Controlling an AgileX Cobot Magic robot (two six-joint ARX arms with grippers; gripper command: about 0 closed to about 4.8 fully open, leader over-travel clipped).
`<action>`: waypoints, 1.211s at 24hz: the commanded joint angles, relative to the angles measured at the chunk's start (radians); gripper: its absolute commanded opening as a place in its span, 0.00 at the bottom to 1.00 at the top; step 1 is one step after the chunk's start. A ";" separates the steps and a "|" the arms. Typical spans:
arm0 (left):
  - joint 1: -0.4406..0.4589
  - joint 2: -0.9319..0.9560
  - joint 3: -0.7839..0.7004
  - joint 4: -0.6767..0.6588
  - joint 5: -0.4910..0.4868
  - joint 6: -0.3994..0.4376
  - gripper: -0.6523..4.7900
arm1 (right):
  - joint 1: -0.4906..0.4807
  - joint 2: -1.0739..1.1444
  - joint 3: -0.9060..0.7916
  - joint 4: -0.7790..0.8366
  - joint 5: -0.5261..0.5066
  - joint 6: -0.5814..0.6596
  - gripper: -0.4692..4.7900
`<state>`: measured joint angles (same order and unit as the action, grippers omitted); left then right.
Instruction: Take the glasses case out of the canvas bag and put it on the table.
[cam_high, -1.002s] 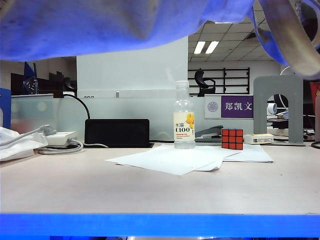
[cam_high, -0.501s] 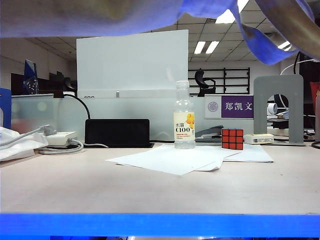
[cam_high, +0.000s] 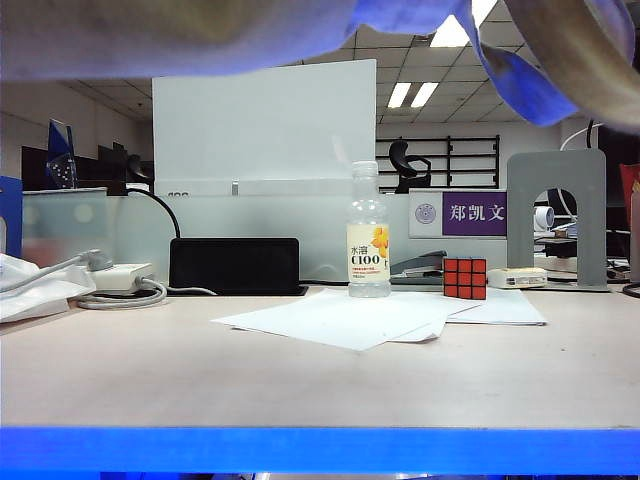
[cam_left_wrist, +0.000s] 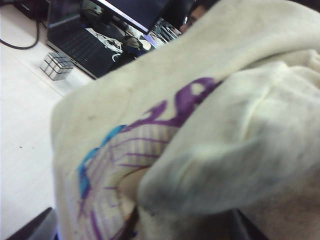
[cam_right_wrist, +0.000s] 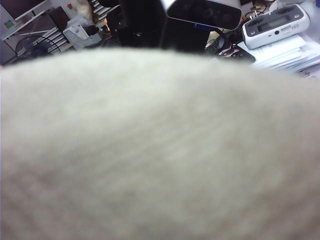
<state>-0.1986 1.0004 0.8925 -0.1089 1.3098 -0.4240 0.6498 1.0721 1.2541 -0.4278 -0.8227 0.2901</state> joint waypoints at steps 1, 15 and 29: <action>0.021 -0.004 0.003 0.016 -0.010 0.027 0.98 | 0.000 -0.005 0.009 0.035 -0.012 -0.002 0.23; 0.214 0.005 0.003 0.268 0.030 -0.113 0.98 | 0.000 -0.007 0.009 0.029 -0.078 0.029 0.23; 0.191 0.005 0.003 0.329 0.093 -0.165 0.98 | 0.000 -0.005 0.009 0.031 -0.101 0.029 0.23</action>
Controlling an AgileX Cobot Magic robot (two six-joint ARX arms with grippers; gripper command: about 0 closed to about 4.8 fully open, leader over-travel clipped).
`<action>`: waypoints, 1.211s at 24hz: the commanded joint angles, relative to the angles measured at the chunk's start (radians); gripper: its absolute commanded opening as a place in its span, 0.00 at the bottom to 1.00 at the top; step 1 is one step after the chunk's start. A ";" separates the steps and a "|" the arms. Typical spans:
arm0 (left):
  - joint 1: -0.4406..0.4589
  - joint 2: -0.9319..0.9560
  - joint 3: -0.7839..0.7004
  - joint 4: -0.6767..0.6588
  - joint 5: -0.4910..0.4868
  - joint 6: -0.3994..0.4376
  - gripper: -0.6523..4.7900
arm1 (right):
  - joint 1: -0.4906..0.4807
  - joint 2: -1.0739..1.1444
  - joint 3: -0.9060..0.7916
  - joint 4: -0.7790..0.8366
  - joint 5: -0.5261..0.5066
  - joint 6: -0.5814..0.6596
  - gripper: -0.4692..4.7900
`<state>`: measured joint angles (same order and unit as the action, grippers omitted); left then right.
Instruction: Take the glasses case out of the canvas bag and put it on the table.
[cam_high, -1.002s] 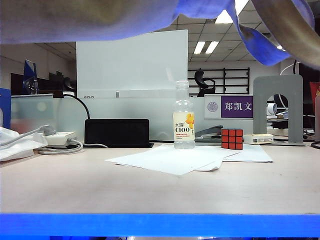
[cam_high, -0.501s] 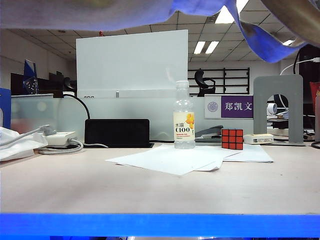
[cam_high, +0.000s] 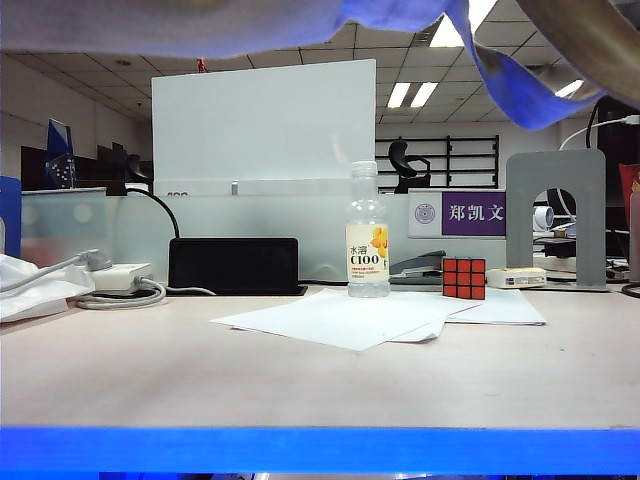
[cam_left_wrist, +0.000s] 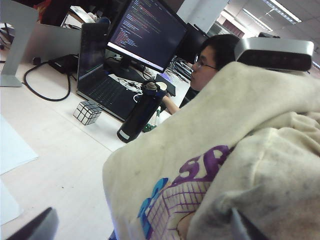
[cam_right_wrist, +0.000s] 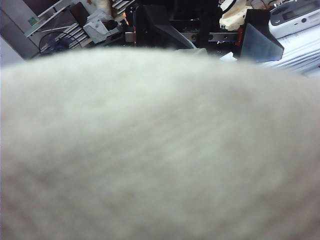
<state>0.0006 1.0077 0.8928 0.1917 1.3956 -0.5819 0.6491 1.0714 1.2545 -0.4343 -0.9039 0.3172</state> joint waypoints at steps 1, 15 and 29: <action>-0.010 -0.003 0.003 0.034 0.005 -0.007 0.98 | 0.001 -0.005 0.008 0.037 -0.019 0.002 0.23; 0.004 0.060 0.003 0.046 0.015 0.043 0.98 | 0.001 -0.007 0.008 0.035 -0.042 0.023 0.23; -0.050 0.079 0.003 0.077 0.011 0.018 0.98 | 0.001 -0.005 0.008 0.038 -0.038 0.023 0.23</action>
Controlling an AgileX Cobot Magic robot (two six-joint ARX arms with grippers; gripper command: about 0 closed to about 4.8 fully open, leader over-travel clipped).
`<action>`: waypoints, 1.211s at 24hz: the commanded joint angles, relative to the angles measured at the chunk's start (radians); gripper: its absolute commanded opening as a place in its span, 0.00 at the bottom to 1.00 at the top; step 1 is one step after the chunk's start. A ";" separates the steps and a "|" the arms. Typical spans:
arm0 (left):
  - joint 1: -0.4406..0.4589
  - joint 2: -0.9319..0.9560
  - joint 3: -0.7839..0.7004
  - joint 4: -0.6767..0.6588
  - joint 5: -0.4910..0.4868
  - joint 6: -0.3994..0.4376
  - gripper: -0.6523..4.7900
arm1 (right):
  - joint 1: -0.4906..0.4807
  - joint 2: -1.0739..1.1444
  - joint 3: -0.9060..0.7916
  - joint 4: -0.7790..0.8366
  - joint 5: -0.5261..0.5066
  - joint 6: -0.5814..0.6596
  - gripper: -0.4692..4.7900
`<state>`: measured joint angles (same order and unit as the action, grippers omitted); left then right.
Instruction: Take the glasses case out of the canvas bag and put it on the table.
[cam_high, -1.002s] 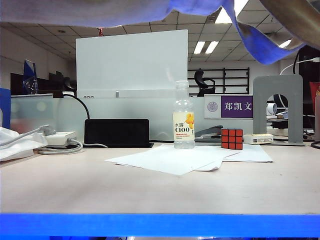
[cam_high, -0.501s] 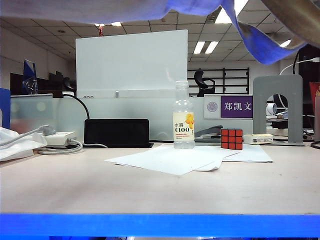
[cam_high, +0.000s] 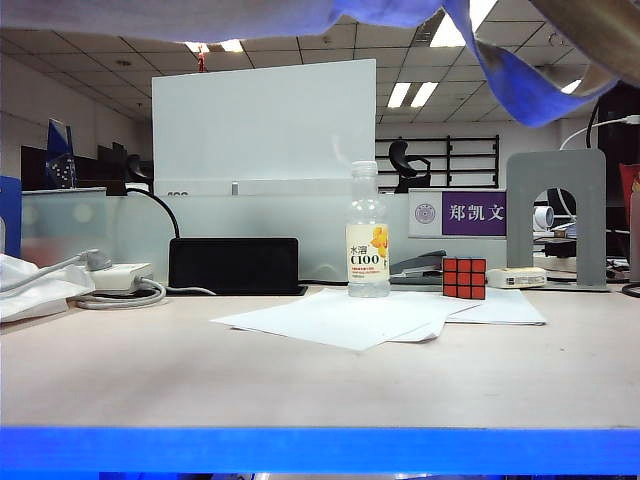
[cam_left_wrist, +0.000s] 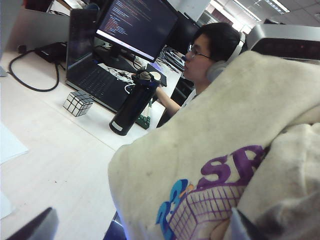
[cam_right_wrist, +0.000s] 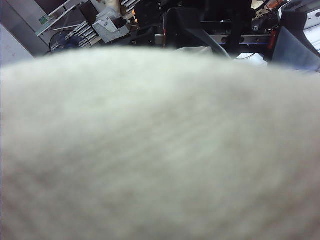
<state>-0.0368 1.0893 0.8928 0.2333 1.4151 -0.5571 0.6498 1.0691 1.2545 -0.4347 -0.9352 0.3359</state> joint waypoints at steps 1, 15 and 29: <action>-0.022 -0.002 0.003 0.045 -0.011 -0.020 0.98 | 0.000 -0.002 0.008 0.038 -0.007 0.004 0.23; -0.106 -0.003 0.003 0.121 0.002 -0.093 0.98 | 0.000 0.008 0.008 0.040 -0.007 0.003 0.23; -0.018 -0.021 0.006 0.423 0.100 -0.386 0.98 | 0.000 0.010 0.008 0.042 -0.007 0.004 0.22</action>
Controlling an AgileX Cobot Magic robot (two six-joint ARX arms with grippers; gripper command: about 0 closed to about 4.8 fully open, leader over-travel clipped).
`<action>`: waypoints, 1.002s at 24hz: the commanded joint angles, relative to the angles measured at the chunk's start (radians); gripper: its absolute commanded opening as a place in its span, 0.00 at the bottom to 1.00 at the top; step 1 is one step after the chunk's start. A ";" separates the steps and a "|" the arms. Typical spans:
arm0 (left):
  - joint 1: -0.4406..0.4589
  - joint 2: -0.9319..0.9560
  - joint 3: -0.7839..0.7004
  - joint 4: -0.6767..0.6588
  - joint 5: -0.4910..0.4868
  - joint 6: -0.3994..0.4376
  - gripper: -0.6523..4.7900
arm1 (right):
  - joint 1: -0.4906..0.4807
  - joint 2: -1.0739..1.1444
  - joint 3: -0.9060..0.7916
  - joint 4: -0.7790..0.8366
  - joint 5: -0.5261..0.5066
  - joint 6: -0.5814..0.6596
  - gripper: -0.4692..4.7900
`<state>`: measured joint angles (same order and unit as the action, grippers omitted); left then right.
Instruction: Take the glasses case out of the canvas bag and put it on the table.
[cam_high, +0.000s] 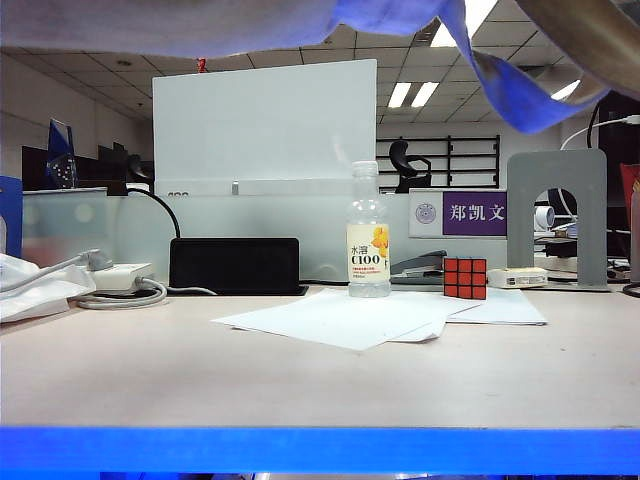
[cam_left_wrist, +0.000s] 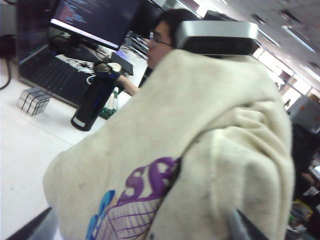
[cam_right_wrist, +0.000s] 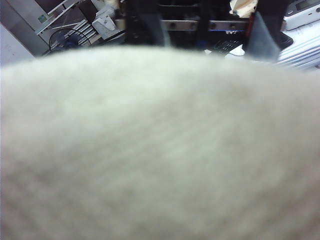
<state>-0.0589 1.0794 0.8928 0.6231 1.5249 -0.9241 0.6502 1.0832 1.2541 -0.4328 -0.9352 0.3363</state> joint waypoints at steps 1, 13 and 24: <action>0.002 -0.013 0.006 0.031 -0.005 -0.019 0.98 | 0.000 -0.005 0.009 0.041 -0.006 0.003 0.23; -0.032 -0.017 0.016 -0.016 0.005 -0.018 0.98 | 0.000 -0.004 0.009 0.044 -0.001 0.004 0.22; -0.115 -0.012 0.015 -0.071 -0.003 0.039 0.79 | 0.000 -0.004 0.009 0.048 0.020 0.004 0.22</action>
<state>-0.1589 1.0668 0.9054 0.5560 1.5253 -0.9089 0.6502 1.0840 1.2541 -0.4259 -0.9199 0.3367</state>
